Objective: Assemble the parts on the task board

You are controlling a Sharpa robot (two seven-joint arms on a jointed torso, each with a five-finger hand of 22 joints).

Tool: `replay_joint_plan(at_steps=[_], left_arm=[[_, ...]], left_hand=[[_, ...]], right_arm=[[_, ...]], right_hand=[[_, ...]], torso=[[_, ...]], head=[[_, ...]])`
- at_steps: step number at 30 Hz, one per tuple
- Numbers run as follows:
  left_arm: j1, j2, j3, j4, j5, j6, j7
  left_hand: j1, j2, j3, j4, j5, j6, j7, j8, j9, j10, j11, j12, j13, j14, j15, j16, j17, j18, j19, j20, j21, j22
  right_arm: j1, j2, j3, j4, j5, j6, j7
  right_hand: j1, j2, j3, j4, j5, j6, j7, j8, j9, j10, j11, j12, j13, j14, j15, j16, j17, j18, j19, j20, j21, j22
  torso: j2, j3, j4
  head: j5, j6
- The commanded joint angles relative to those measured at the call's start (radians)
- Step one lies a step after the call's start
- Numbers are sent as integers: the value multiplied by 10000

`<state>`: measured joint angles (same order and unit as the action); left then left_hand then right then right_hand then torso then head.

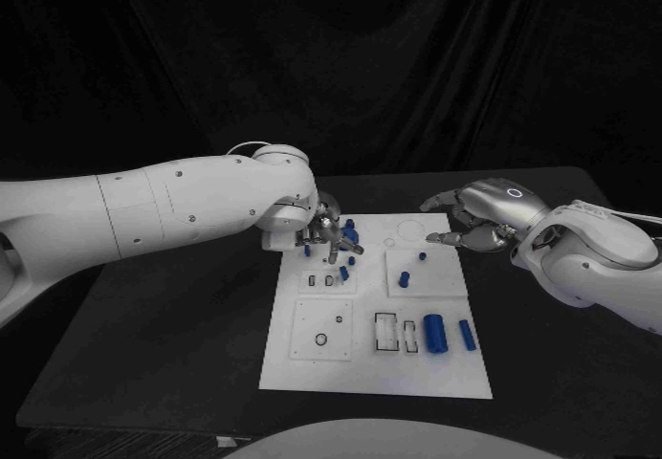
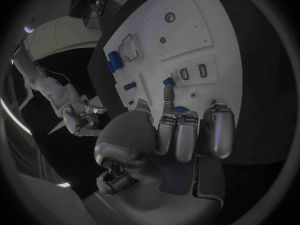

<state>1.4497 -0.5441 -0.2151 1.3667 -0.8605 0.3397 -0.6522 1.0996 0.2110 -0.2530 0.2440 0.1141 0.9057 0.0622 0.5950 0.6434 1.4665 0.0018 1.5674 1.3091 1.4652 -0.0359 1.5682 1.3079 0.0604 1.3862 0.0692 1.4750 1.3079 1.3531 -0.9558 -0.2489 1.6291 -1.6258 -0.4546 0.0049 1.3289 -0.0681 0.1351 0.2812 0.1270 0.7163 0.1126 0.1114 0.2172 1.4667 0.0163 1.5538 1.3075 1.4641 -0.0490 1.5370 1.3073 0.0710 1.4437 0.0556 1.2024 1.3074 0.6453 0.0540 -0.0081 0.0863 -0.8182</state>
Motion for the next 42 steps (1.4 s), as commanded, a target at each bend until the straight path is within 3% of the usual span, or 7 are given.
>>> replay_joint_plan(at_steps=[1,5,12,26,36,42], left_arm=[[-54,78,8,-59,-6,134,-386],[-99,142,8,-123,-6,123,-439],[-184,179,8,-194,-6,48,-398],[-465,335,8,-400,-6,-125,-173],[-646,491,8,-607,-6,-185,-47],[-731,511,8,-667,-6,-207,-18]], left_hand=[[-111,8,80,-17,9,-15,-62,136,352,1043,-71,34,2617,1056,-107,26,2629,-93,92,-11,39,772],[-48,-8,197,-119,104,-99,-87,185,660,1043,-99,34,2617,1056,-137,26,2629,-86,76,-42,9,751],[-40,6,239,-138,127,-152,-84,149,721,1043,-101,34,2617,1056,-142,26,2629,-80,58,-50,-7,731],[92,40,489,-316,296,-254,-50,-246,856,1043,-81,34,2617,1056,-134,26,2629,-74,36,-54,-55,712],[152,55,594,-397,363,-225,-49,-366,901,1043,-80,34,2617,1056,-134,26,2629,-65,11,-53,-83,687],[188,52,650,-447,400,-212,-48,-434,925,1043,-80,34,2617,1056,-132,26,2629,-64,9,-52,-91,687]], right_arm=[[-28,8,7,-14,-84,-167,-143],[-30,19,7,-29,-85,-171,-144],[-42,45,7,-52,-85,-144,-140],[-70,77,7,-79,-85,-71,-138],[-80,75,7,-86,-85,-26,-166],[-106,54,7,-92,-85,-7,-186]], right_hand=[[-8,107,-71,-10,30,78,-22,61,-9,806,-45,-45,2374,954,-42,-39,2257,48,-59,11,-34,1621],[-8,111,-74,-18,49,88,-21,60,-13,800,-45,-51,2367,953,-42,-45,2251,51,-63,11,-51,1616],[-9,114,-76,-22,59,96,-20,60,-15,777,-44,-72,2342,947,-42,-64,2232,55,-69,11,-72,1611],[-11,126,-84,-37,82,127,-17,62,-23,698,-43,-148,2252,926,-42,-134,2163,74,-102,11,-174,1583],[-9,133,-88,-47,90,143,-15,61,-29,670,-44,-176,2219,914,-42,-176,2122,82,-116,10,-219,1570],[-8,136,-90,-53,93,149,-14,59,-32,650,-43,-196,2196,911,-42,-186,2112,88,-125,10,-248,1562]], torso=[[-10,-4,8],[-4,-7,7],[-14,3,23],[2,4,32],[-4,4,25],[-12,8,21]], head=[[9,-36],[15,-75],[66,-138],[159,-244],[155,-223],[173,-270]])
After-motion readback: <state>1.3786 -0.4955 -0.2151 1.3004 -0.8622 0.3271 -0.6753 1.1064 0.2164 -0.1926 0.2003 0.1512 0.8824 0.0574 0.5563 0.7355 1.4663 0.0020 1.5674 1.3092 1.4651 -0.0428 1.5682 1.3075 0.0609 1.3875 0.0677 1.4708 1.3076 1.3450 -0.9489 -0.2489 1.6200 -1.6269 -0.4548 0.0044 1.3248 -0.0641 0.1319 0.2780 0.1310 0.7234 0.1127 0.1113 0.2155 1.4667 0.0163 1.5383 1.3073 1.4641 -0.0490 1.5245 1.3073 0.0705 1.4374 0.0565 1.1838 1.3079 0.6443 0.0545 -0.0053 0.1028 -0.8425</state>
